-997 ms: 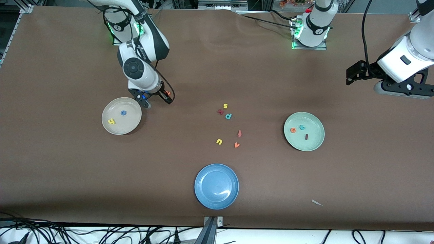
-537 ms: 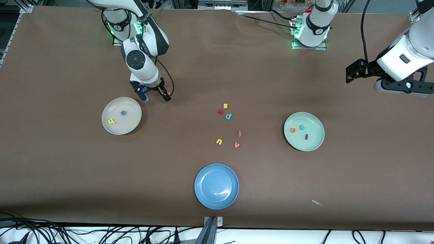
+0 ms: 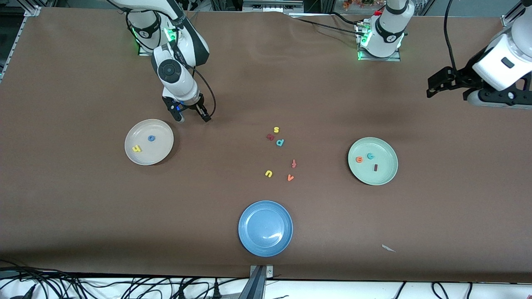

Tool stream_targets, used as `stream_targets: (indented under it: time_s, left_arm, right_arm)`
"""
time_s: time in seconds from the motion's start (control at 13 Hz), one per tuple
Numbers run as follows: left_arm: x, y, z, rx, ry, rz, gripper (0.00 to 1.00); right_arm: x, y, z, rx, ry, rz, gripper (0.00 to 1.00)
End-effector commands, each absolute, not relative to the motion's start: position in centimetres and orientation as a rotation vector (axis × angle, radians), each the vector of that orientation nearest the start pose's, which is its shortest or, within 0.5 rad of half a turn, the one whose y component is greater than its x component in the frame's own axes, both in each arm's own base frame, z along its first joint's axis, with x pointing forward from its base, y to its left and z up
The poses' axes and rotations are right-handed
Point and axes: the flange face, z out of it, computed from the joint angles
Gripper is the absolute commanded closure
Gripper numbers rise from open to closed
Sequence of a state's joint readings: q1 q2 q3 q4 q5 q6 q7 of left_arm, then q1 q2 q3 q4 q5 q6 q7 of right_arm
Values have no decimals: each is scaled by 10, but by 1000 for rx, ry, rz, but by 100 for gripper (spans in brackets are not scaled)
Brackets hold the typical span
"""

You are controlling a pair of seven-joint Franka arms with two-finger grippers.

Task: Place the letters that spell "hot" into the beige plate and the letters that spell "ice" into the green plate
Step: 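Move the right gripper to the orange letter and grasp it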

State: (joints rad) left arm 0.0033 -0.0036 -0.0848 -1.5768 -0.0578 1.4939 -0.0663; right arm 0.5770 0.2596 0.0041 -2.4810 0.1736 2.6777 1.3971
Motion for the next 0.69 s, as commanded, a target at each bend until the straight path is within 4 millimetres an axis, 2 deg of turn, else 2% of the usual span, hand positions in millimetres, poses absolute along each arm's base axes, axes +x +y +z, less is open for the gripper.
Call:
stream_targets:
  time_s: [0.0,0.23,0.31,0.61]
  left_arm:
    - [536,-47,619,-3228,9,114,0]
    - [537,-48,619,-3213,23,109,0]
    - [538,-50,618,-3211,25,114,0]
    - [537,-50,620,-3211,23,109,0]
  right_arm:
    - [390,251,175,-2761,1495,140,25]
    - [389,251,172,-2766,1491,141,36]
    - [388,251,171,-2767,1492,142,46]
    - [387,250,166,-2781,1481,150,52]
